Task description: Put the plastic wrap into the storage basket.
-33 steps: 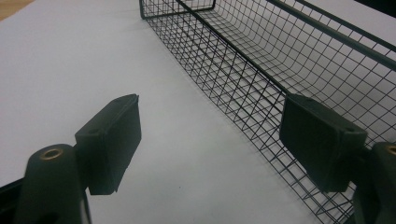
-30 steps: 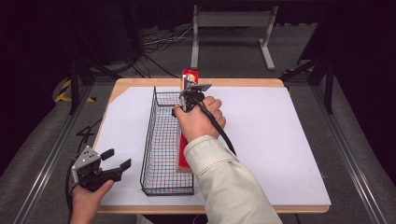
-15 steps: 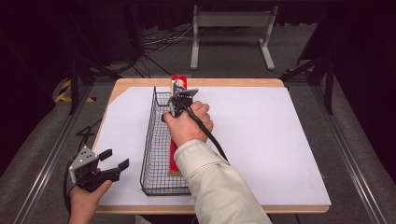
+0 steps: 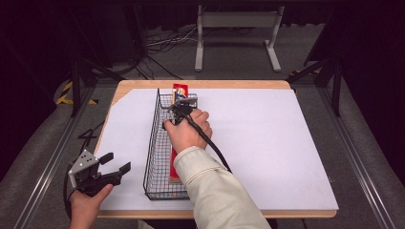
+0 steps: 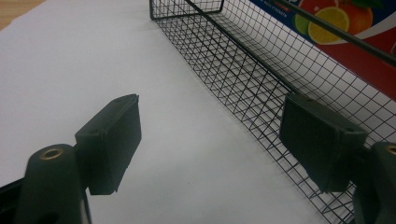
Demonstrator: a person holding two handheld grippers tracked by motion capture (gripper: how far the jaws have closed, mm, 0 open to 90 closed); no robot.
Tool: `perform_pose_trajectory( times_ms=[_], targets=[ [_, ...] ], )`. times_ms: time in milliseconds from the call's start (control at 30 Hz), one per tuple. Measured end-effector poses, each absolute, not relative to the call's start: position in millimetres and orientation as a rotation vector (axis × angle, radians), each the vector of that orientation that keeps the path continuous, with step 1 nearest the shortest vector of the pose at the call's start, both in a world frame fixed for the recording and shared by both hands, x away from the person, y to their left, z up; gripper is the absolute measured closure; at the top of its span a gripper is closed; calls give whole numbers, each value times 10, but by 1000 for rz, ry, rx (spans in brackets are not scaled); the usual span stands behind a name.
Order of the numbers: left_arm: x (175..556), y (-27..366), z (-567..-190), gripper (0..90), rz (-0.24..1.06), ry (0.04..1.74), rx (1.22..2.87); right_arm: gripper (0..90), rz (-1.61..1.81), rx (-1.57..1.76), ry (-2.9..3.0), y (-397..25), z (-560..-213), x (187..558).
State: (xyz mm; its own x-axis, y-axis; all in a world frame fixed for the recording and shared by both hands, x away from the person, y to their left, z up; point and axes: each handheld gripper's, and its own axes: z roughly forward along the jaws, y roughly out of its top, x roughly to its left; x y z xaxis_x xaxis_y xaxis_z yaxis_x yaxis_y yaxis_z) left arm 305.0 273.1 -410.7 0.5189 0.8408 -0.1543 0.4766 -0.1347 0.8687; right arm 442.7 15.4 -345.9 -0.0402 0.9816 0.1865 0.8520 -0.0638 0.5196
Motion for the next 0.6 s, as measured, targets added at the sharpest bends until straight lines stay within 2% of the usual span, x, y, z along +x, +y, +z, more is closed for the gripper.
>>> perform_pose_trajectory(
  times_ms=[600],
  targets=[
    [3053,2717,-4112,216,457,1100,1782,400,717,2024,1977,165,-3730,4452]
  ],
)
